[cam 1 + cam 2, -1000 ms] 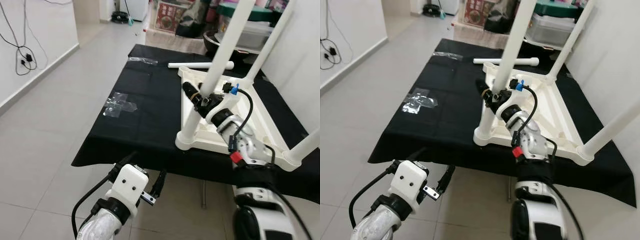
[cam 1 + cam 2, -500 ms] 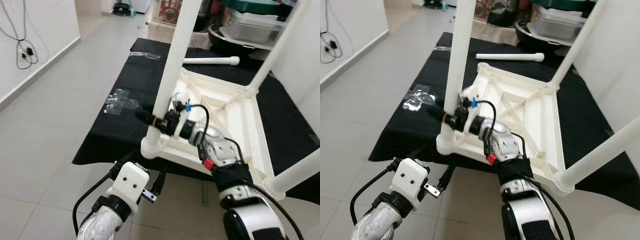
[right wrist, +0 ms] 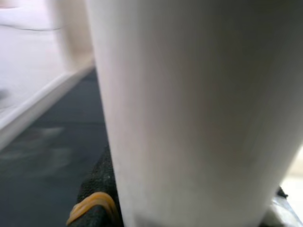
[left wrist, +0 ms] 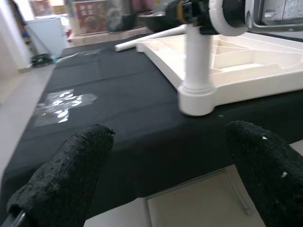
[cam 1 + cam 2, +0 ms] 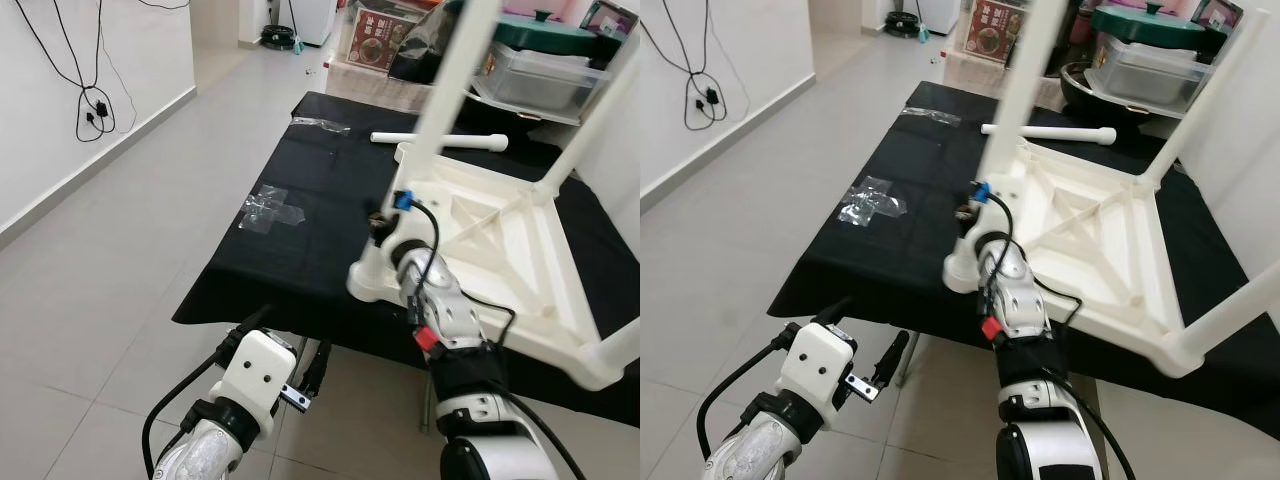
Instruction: Building children table
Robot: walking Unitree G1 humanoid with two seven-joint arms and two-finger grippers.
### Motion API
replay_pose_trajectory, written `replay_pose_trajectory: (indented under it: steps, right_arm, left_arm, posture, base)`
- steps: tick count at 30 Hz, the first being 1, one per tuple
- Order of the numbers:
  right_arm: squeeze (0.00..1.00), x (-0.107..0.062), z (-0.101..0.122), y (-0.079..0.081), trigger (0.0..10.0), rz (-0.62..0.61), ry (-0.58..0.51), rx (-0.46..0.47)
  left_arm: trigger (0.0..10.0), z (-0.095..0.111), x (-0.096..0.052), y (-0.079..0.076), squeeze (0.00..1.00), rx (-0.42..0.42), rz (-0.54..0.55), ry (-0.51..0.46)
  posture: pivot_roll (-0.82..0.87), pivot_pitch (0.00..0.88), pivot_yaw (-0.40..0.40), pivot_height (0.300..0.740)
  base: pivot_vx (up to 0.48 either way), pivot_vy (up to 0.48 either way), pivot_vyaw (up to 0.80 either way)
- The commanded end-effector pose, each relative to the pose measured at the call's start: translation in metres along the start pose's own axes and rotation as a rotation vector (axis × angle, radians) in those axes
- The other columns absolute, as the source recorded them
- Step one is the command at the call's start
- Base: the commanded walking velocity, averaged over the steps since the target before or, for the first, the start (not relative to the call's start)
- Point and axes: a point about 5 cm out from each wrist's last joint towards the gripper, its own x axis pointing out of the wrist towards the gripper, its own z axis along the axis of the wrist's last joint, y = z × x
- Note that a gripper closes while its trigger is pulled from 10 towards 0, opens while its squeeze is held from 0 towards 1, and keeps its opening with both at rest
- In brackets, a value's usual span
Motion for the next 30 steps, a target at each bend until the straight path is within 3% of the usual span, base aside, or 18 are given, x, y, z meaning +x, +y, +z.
replay_pose_trajectory:
  steps: [1, 2, 5, 6, 10, 11, 12, 13, 16, 21, 23, 24, 25, 27, 29, 30]
  right_arm:
    - [0.00, -0.008, -0.006, -0.016, 0.0, -0.179, 0.028, -0.024]
    - [0.00, -0.014, -0.011, -0.015, 0.0, -0.246, 0.045, -0.006]
    - [0.00, -0.018, -0.013, -0.014, 0.0, -0.284, 0.057, 0.005]
    - [0.00, -0.017, -0.010, -0.002, 10.0, -0.223, 0.029, 0.043]
    - [0.00, -0.015, -0.006, 0.006, 10.0, -0.168, 0.003, 0.076]
    - [1.00, -0.013, -0.001, 0.011, 10.0, -0.118, -0.027, 0.095]
    - [1.00, -0.013, -0.001, 0.011, 10.0, -0.118, -0.027, 0.095]
    - [0.00, -0.010, 0.004, 0.013, 10.0, -0.091, -0.056, 0.099]
    - [0.00, 0.000, 0.016, 0.007, 10.0, -0.010, -0.125, 0.107]
    - [0.00, 0.007, 0.026, 0.006, 10.0, 0.250, -0.131, 0.279]
    - [0.00, 0.007, 0.026, 0.006, 10.0, 0.250, -0.131, 0.279]
    - [0.00, 0.006, 0.030, 0.009, 10.0, 0.442, -0.092, 0.321]
    - [0.00, 0.006, 0.030, 0.009, 10.0, 0.442, -0.092, 0.321]
    - [0.00, -0.006, 0.046, 0.017, 10.0, 0.795, -0.067, 0.318]
    - [0.00, -0.006, 0.046, 0.017, 10.0, 0.795, -0.067, 0.318]
    - [0.00, -0.018, 0.052, 0.022, 10.0, 0.984, -0.052, 0.295]
  left_arm:
    - [10.0, -0.002, 0.000, -0.005, 0.00, -0.003, -0.016, 0.007]
    - [10.0, -0.003, 0.000, -0.005, 0.00, -0.002, -0.018, 0.007]
    - [10.0, -0.003, 0.000, -0.006, 0.00, -0.001, -0.019, 0.007]
    - [10.0, -0.003, 0.000, -0.006, 0.00, 0.000, -0.020, 0.007]
    - [10.0, -0.003, 0.000, -0.006, 0.00, 0.001, -0.020, 0.007]
    - [10.0, -0.003, 0.000, -0.005, 0.00, 0.001, -0.020, 0.007]
    - [10.0, -0.003, 0.000, -0.005, 0.00, 0.001, -0.020, 0.007]
    - [10.0, -0.003, 0.000, -0.005, 0.00, 0.002, -0.019, 0.008]
    - [10.0, -0.003, 0.001, -0.005, 0.00, 0.002, -0.019, 0.009]
    - [10.0, -0.002, 0.002, -0.004, 0.00, 0.002, -0.019, 0.007]
    - [10.0, -0.002, 0.002, -0.004, 0.00, 0.002, -0.019, 0.007]
    - [10.0, -0.002, 0.002, -0.003, 0.00, 0.002, -0.017, 0.006]
    - [10.0, -0.002, 0.002, -0.003, 0.00, 0.002, -0.017, 0.006]
    - [10.0, -0.002, 0.002, -0.001, 0.00, 0.004, -0.014, 0.007]
    - [10.0, -0.002, 0.002, -0.001, 0.00, 0.004, -0.014, 0.007]
    - [10.0, -0.002, 0.002, -0.001, 0.00, 0.004, -0.014, 0.007]
  posture:
    - [0.13, 0.026, -0.163, 0.740]
    - [0.13, 0.028, -0.164, 0.740]
    - [0.13, 0.028, -0.164, 0.740]
    - [0.13, 0.032, -0.162, 0.740]
    - [0.13, 0.033, -0.163, 0.740]
    - [0.13, 0.032, -0.163, 0.740]
    - [0.13, 0.032, -0.163, 0.740]
    - [0.13, 0.034, -0.163, 0.740]
    - [0.13, 0.041, -0.162, 0.740]
    - [0.13, 0.057, -0.159, 0.740]
    - [0.13, 0.057, -0.159, 0.740]
    - [0.13, 0.061, -0.161, 0.740]
    - [0.13, 0.061, -0.161, 0.740]
    - [0.12, 0.062, -0.161, 0.740]
    - [0.12, 0.062, -0.161, 0.740]
    - [0.12, 0.062, -0.160, 0.740]
  base:
    - [0.000, 0.000, 0.00]
    - [0.000, 0.000, 0.00]
    - [0.000, 0.000, 0.00]
    - [0.000, 0.000, 0.00]
    - [0.000, 0.000, 0.00]
    - [0.000, 0.000, 0.00]
    - [0.000, 0.000, 0.00]
    - [0.000, 0.000, 0.00]
    - [0.000, 0.000, 0.00]
    - [0.000, 0.000, 0.00]
    - [0.000, 0.000, 0.00]
    - [0.000, 0.000, 0.00]
    - [0.000, 0.000, 0.00]
    - [0.000, 0.000, 0.00]
    - [0.000, 0.000, 0.00]
    - [0.000, 0.000, 0.00]
